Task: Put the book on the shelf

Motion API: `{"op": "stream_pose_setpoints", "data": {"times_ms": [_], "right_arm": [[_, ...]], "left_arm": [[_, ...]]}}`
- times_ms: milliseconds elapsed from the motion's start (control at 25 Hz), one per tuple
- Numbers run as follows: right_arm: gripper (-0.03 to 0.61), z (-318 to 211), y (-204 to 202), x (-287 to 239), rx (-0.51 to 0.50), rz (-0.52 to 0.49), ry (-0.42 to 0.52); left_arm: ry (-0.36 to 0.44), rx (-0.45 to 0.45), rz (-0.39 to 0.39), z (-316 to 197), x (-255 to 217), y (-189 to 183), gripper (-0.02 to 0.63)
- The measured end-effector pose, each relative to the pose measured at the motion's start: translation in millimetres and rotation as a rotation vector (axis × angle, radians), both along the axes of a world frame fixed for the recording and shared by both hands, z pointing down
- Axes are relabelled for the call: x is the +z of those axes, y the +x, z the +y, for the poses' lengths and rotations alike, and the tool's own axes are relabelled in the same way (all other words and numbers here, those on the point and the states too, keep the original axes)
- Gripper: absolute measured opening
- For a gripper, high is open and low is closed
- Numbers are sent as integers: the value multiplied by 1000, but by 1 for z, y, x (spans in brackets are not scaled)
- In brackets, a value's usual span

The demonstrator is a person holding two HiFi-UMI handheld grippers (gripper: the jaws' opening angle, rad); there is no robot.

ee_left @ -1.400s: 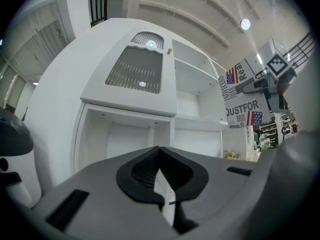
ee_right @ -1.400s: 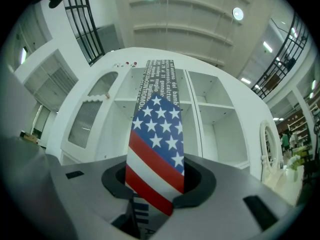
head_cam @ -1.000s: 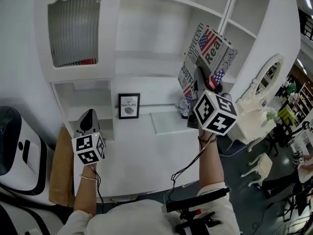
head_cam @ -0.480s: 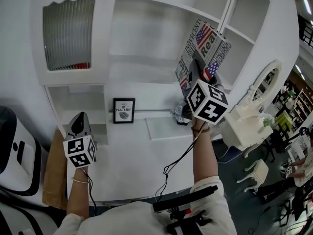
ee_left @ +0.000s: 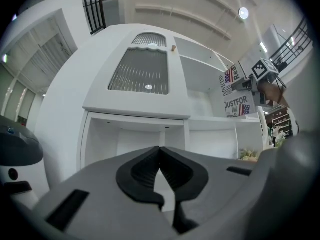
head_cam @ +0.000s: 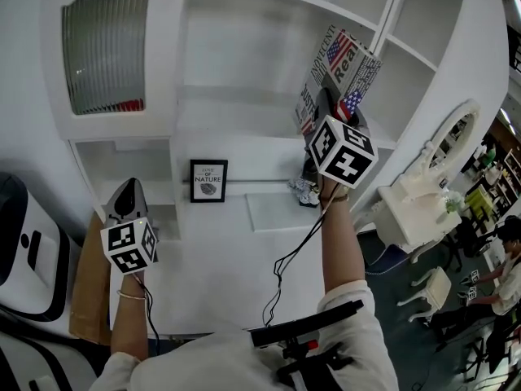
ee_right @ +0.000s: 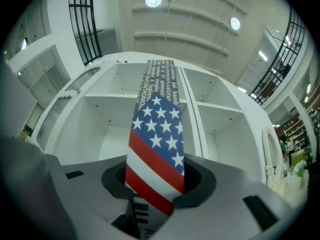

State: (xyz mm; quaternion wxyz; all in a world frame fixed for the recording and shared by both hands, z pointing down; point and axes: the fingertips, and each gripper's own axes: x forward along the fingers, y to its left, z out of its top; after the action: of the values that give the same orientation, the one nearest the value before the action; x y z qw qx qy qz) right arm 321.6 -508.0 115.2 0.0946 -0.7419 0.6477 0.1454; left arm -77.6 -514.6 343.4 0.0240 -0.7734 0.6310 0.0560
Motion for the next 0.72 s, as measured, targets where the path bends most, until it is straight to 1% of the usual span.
{"op": "stream_pose_setpoints", "data": {"times_ms": [360, 560, 720], "right_arm": [[172, -43, 17, -7, -20, -15, -29], [172, -70, 17, 0, -27, -24, -49], [172, -87, 22, 9, -33, -26, -61]], "left_arm": [[10, -54, -4, -12, -7, -1, 8], [5, -81, -7, -21, -6, -8, 8], [2, -93, -8, -28, -1, -6, 8]]}}
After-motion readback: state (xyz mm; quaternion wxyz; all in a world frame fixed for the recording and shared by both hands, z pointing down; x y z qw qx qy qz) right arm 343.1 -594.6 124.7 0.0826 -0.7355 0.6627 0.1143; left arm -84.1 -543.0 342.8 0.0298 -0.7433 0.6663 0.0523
